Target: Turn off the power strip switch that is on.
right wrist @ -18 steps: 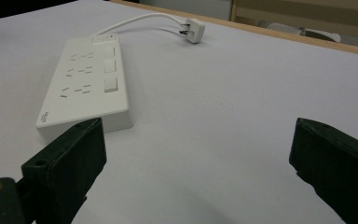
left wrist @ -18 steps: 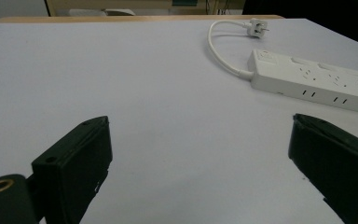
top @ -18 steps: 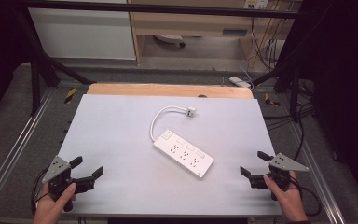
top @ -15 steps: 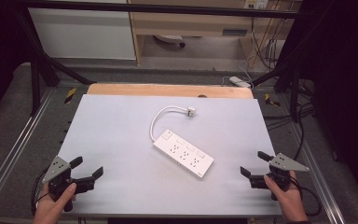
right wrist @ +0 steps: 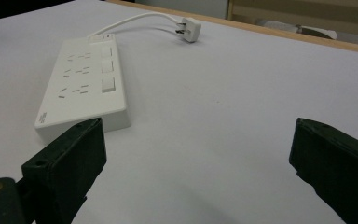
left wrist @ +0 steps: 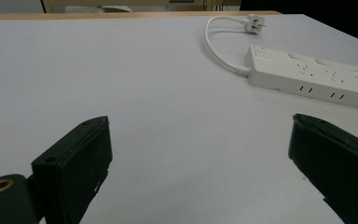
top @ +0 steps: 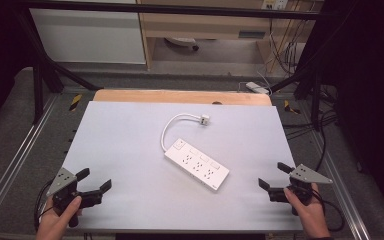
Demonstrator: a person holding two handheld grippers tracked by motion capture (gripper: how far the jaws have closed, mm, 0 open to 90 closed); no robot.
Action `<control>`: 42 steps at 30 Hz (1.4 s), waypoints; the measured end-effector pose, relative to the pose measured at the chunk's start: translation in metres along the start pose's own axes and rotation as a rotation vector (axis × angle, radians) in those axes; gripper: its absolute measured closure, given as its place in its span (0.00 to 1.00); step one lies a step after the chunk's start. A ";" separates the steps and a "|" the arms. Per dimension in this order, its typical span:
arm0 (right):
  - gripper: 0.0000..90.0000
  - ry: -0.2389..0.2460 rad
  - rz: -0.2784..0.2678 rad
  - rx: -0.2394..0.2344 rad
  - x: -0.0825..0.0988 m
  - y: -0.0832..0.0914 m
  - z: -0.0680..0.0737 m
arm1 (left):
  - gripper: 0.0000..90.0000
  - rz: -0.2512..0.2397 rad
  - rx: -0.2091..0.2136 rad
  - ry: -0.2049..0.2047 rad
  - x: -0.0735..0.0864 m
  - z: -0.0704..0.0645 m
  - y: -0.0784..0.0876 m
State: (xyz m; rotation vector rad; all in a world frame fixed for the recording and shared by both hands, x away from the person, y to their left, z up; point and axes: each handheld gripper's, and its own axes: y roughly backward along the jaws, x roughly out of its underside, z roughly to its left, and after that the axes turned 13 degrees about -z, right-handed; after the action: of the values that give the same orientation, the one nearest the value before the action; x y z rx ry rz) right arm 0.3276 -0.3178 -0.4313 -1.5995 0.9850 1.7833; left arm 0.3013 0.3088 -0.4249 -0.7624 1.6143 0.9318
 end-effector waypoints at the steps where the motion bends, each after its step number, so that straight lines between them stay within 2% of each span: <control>1: 0.05 -0.005 -0.004 0.001 -0.001 0.001 0.000 | 0.07 0.002 0.000 -0.003 0.000 0.000 0.000; 9: 0.05 -0.003 -0.036 0.001 -0.007 0.005 0.004 | 0.07 0.008 0.004 -0.011 0.000 -0.001 -0.001; 16: 0.04 0.003 -0.088 0.018 -0.023 0.008 0.013 | 0.07 0.011 0.003 -0.007 0.001 0.000 -0.001; 25: 0.04 -0.003 -0.142 0.003 -0.043 0.008 0.024 | 0.07 0.018 0.003 -0.016 0.002 0.000 -0.002; 31: 0.04 -0.007 -0.149 0.004 -0.053 0.007 0.030 | 0.07 0.022 0.012 -0.010 0.002 -0.002 -0.002; 37: 0.02 -0.017 -0.146 0.008 -0.066 -0.005 0.041 | 0.07 0.022 0.018 0.001 0.003 -0.002 -0.002; 42: 0.04 -0.019 -0.133 0.009 -0.071 -0.015 0.046 | 0.07 0.030 0.027 -0.005 0.003 -0.003 -0.003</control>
State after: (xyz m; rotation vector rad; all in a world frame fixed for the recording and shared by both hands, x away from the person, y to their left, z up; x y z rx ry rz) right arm 0.3229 -0.2667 -0.3627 -1.6007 0.8567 1.6986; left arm 0.3018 0.3048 -0.4278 -0.7185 1.6343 0.9313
